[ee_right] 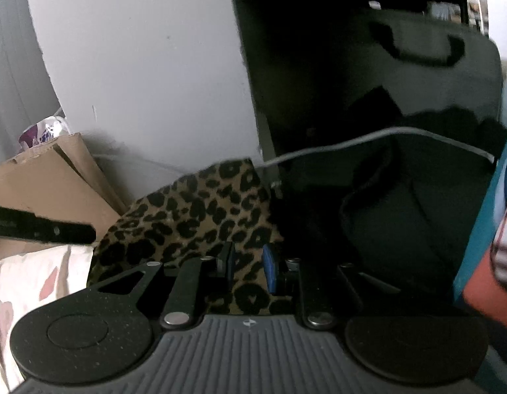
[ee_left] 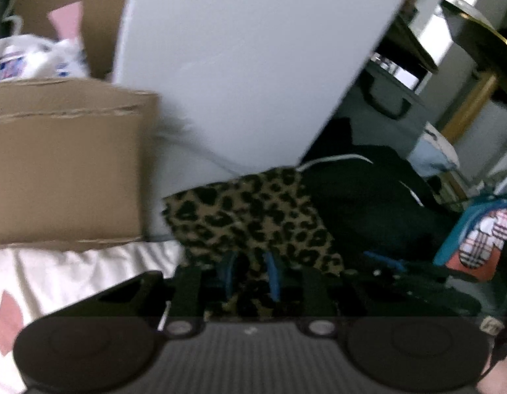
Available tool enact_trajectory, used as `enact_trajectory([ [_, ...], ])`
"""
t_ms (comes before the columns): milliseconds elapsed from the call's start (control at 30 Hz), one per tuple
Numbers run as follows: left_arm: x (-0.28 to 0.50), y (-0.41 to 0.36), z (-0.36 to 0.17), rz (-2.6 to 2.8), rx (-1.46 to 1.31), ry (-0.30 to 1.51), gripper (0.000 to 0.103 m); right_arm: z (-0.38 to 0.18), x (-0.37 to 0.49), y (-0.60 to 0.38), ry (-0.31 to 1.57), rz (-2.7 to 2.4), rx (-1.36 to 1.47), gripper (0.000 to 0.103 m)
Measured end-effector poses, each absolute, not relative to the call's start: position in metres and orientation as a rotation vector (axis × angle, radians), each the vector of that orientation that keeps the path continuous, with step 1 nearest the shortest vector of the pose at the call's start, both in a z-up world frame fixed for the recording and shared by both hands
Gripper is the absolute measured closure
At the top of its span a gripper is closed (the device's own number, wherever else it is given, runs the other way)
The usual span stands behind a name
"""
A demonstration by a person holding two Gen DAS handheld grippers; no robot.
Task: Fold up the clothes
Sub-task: 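Lower the folded skirt with both grippers onto the dark clothes pile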
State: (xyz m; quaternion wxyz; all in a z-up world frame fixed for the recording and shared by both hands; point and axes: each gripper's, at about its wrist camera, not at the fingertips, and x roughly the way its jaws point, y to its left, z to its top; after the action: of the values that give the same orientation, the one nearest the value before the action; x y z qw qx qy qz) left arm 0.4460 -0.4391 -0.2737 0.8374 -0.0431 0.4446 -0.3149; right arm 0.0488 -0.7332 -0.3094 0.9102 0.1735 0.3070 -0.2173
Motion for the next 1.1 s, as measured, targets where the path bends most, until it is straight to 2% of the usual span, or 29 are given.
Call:
enact_trajectory([
  [133, 0.45, -0.453, -0.288, -0.667, -0.045, 0.961, 0.082, -0.316, 0.046, -0.734, 0.653, -0.437, 0.386, 0.084],
  [267, 0.457, -0.451, -0.312, -0.618, -0.01, 1.006, 0.095, -0.328, 0.046, -0.73, 0.689, -0.419, 0.373, 0.084],
  [367, 0.46, -0.45, -0.329, -0.578, 0.018, 1.043, 0.101, -0.337, 0.045, -0.729, 0.733, -0.418, 0.359, 0.084],
  [533, 0.453, -0.449, -0.325, -0.572, 0.034, 1.032, 0.101, -0.357, 0.039, -0.734, 0.821, -0.452, 0.367, 0.083],
  [800, 0.427, -0.445, -0.288, -0.65, 0.007, 0.959, 0.095, -0.337, 0.008, -0.731, 0.735, -0.431, 0.423, 0.083],
  [900, 0.415, -0.449, -0.289, -0.667, 0.01, 0.956, 0.083, -0.328, 0.001, -0.721, 0.708, -0.411, 0.434, 0.082],
  [933, 0.412, -0.451, -0.292, -0.67, 0.012, 0.958, 0.076, -0.327, 0.001, -0.718, 0.702, -0.403, 0.436, 0.081],
  [967, 0.409, -0.452, -0.296, -0.67, 0.016, 0.962, 0.071, -0.325, 0.002, -0.715, 0.697, -0.394, 0.439, 0.077],
  [1033, 0.404, -0.453, -0.305, -0.666, 0.022, 0.975, 0.069, -0.323, 0.003, -0.708, 0.69, -0.371, 0.435, 0.071],
  [1067, 0.403, -0.453, -0.31, -0.663, 0.023, 0.983, 0.068, -0.324, 0.005, -0.704, 0.692, -0.357, 0.428, 0.065],
  [1100, 0.401, -0.453, -0.315, -0.66, 0.024, 0.992, 0.068, -0.325, 0.008, -0.7, 0.697, -0.344, 0.419, 0.064],
])
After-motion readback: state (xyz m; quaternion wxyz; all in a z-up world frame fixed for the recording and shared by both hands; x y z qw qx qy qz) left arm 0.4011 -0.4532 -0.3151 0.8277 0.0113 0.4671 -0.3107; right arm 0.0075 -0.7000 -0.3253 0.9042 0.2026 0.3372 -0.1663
